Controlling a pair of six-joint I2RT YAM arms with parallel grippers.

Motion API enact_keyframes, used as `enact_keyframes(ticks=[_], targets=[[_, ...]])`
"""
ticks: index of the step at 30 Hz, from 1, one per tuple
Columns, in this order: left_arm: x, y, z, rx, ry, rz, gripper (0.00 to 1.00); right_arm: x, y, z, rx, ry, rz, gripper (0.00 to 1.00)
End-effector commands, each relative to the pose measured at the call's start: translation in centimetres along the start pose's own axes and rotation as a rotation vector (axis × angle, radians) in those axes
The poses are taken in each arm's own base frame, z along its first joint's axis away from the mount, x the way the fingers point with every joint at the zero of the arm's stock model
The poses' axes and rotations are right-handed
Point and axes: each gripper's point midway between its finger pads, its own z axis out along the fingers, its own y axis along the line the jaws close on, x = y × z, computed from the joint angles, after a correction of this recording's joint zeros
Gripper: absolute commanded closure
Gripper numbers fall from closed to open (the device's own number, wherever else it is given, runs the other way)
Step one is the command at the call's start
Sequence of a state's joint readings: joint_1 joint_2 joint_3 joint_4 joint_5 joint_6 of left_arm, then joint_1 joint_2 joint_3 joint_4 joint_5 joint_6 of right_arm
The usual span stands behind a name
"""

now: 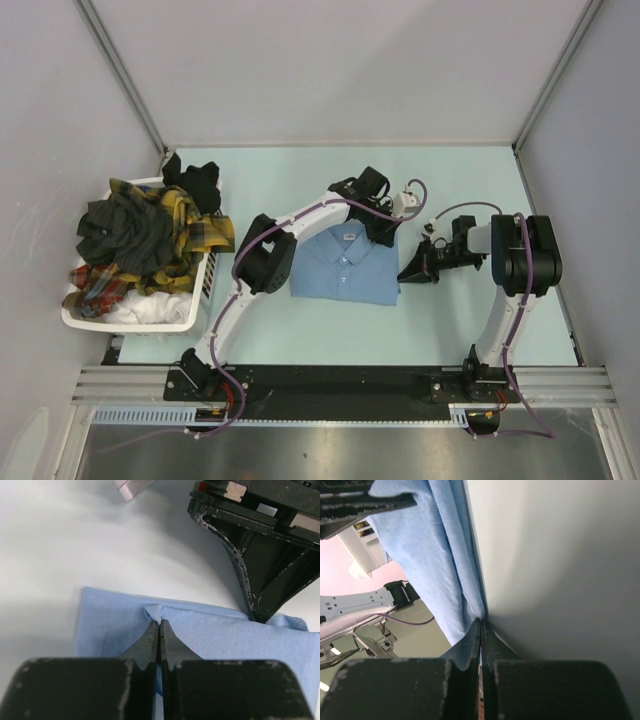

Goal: Fold and stack the long sleeve shirts
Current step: Fold the shirt

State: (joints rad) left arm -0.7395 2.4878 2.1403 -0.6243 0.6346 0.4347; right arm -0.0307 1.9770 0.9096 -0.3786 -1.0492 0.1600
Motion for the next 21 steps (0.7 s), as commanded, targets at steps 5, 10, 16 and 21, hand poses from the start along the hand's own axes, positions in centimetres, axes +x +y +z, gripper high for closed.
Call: enact_keyframes(ticks=[5,10,16,21], targets=[[-2.4,1.4,-0.2,-0.069,-0.054,-0.016,1.00,3.8,-0.1,1.4,0.021,0.132,0.152,1.00],[-3.9,2.0,-0.7,-0.101,-0.100,-0.045,1.00,4.4,-1.2,1.6,0.039,0.156,0.174,1.00],[-4.8,3.0,-1.3,-0.160,-0.122,-0.060,1.00,4.9,-1.9,1.8,0.054,0.180,0.183,1.00],[-4.7,3.8,-1.3,-0.206,-0.119,-0.073,1.00,5.2,-1.8,1.9,0.060,0.194,0.172,1.00]])
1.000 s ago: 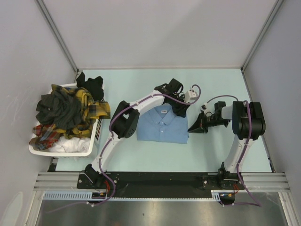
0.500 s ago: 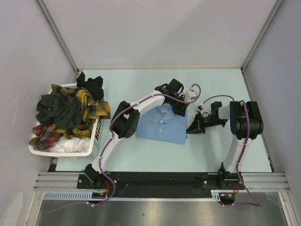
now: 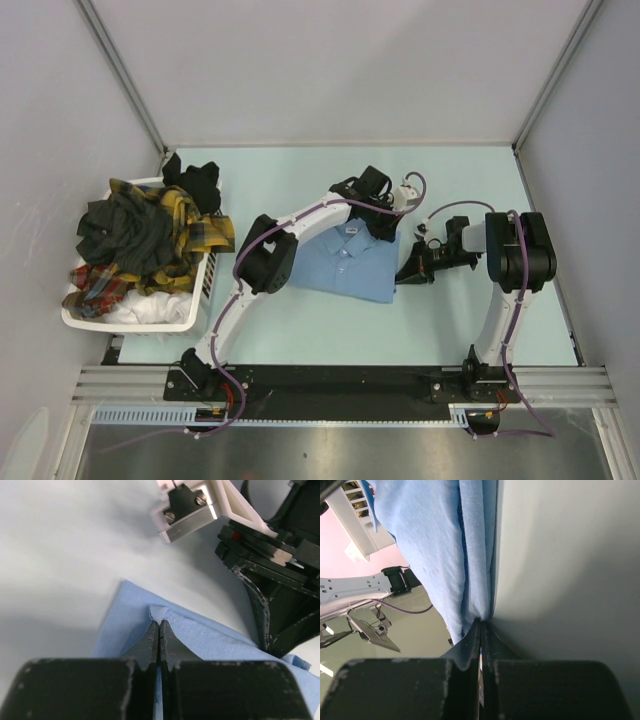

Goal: Fold and stack the long sleeve shirts
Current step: Fold the shirt

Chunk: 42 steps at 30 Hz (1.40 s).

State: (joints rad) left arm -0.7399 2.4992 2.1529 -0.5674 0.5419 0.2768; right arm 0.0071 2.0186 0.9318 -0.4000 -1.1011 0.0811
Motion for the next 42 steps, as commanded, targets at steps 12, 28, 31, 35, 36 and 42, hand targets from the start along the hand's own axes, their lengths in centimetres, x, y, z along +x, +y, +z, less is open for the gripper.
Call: enact_keyframes(ticks=[12,28,31,35,36,42], targets=[[-3.7,0.4,-1.5,-0.032,-0.095,-0.002,0.66,3.8,-1.2,-0.1,0.099,0.150,0.187,0.89],[1.0,-3.0,-21.2,0.217,-0.271,-0.360,0.40,-3.7,10.4,-5.6,-0.004,-0.017,-0.166,0.52],[3.5,-3.6,-19.8,0.337,-0.240,-0.492,0.43,-3.4,12.6,-1.5,-0.065,0.045,-0.258,0.56],[6.7,-0.9,-17.8,0.362,-0.217,-0.638,0.45,-3.9,11.6,3.2,-0.067,0.088,-0.256,0.60],[7.6,0.5,-17.7,0.341,-0.220,-0.673,0.45,-4.0,10.8,3.8,-0.057,0.093,-0.228,0.61],[11.8,7.4,-16.2,0.222,-0.203,-0.833,0.47,-6.3,2.0,3.5,0.089,0.044,-0.044,0.63]])
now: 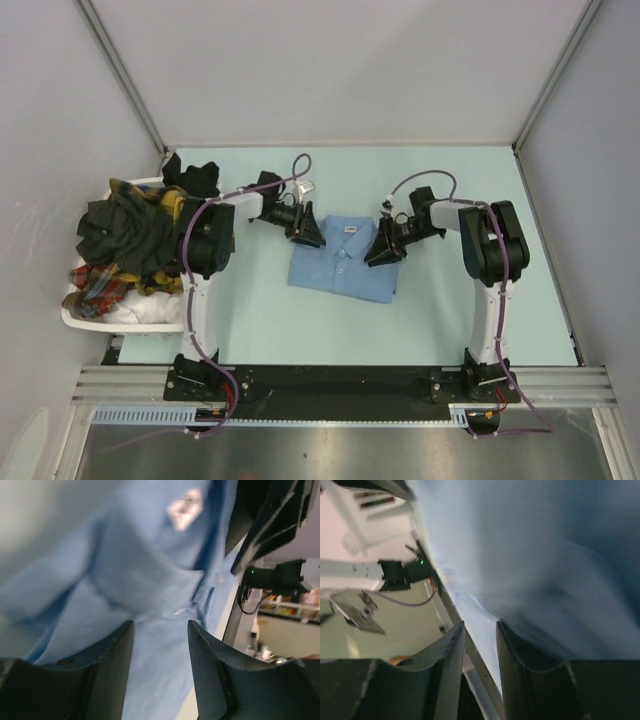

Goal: Fold and stack the long sleeve shirts
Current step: Fold the shirt

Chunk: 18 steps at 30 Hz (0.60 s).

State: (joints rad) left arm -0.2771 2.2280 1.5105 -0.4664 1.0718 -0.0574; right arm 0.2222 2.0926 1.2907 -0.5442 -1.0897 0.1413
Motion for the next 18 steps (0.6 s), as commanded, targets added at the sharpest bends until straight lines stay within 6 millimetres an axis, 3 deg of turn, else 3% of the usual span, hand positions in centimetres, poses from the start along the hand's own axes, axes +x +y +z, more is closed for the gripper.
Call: enact_keyframes(ticks=[1,4,6,9,13,16,18], targets=[[-3.2,2.6,-2.0,-0.043,-0.080,-0.012,0.46,-2.2,-6.9,-2.2,0.123,-0.095,0.135,0.64],[-2.4,3.6,-1.9,-0.057,-0.066,-0.031,0.46,-3.0,-9.2,-3.0,0.192,-0.111,0.170,0.64],[-2.3,2.2,-2.5,-0.042,-0.066,0.017,0.44,-3.4,-9.4,-3.5,0.232,-0.113,0.131,0.63],[-2.2,-1.7,-4.0,-0.019,-0.082,0.191,0.40,-4.3,-7.0,-4.2,0.214,-0.110,0.055,0.63],[-0.6,-5.9,-5.3,-0.045,-0.061,0.356,0.36,-3.8,-0.1,-5.8,0.160,-0.128,-0.095,0.59],[-0.2,-7.6,-6.2,-0.115,-0.082,0.469,0.35,-2.3,1.4,-6.5,0.184,-0.141,-0.101,0.54],[-0.1,-7.8,-6.6,-0.183,-0.091,0.520,0.34,-0.8,0.8,-7.6,0.242,-0.166,-0.071,0.51]])
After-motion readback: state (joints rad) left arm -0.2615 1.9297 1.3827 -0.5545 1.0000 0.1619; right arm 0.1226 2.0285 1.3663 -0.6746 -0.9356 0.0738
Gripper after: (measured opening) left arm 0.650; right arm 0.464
